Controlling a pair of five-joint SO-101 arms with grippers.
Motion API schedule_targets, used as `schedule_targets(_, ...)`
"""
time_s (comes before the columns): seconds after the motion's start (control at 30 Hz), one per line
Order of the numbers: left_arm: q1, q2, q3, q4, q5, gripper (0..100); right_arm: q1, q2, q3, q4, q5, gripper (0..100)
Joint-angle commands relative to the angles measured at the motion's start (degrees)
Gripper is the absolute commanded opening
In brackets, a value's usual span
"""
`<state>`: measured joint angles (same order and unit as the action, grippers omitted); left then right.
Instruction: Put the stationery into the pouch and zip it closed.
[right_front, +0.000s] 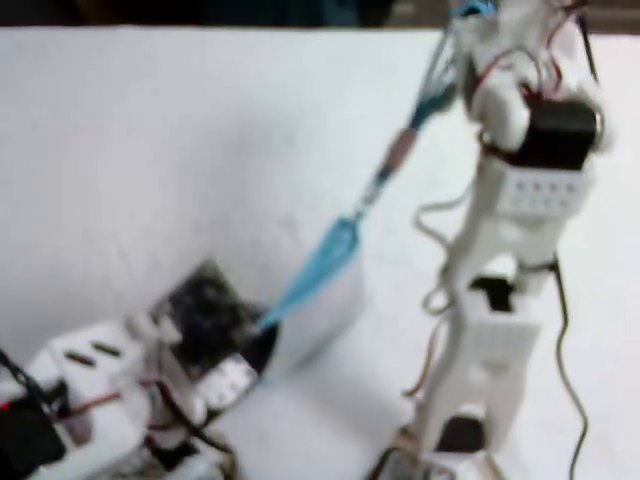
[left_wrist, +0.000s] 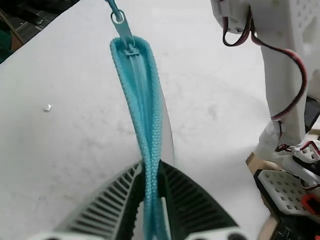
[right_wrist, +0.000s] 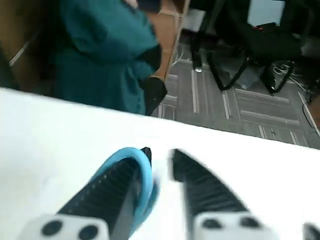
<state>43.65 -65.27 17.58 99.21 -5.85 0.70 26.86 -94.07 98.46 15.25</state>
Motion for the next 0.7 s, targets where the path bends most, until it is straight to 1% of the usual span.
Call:
schedule_targets(0.0, -6.46, 0.66, -0.7, -1.49, -0.53, 3, -4.26, -7.25, -1.41, 2.95, 1.67, 37.8)
schedule_targets(0.07, -12.18, 0.66, -0.7, -3.43, -1.41, 3, -6.2, -10.59, -1.41, 2.95, 1.76, 50.4)
schedule_targets(0.1, -15.16, 0.66, -0.7, -4.4, -2.81, 3, -7.25, -12.26, -1.41, 2.95, 1.76, 53.4)
schedule_targets(0.17, -20.35, 0.66, -0.7, -5.89, -6.59, 5, -9.01, -15.6, -1.41, 2.95, 1.76, 53.5)
schedule_targets(0.23, -24.92, 0.66, -0.7, -7.21, -7.65, 10, -10.33, -18.68, -1.32, 3.03, 1.76, 51.0)
schedule_targets(0.33, -30.73, 0.66, -0.35, -9.85, -5.89, 17, -11.38, -23.08, -1.32, 3.03, 1.76, 45.4)
schedule_targets(0.43, -35.03, 1.01, -0.18, -12.22, -4.04, 20, -11.74, -27.03, -1.32, 3.03, 1.76, 38.8)
schedule_targets(0.53, -37.76, 0.84, -0.18, -13.63, -2.02, 21, -11.74, -30.73, -1.32, 3.03, 1.76, 32.8)
schedule_targets(0.67, -37.85, 0.66, -0.62, -13.27, -1.49, 22, -11.21, -34.68, -1.23, 3.12, 1.76, 25.6)
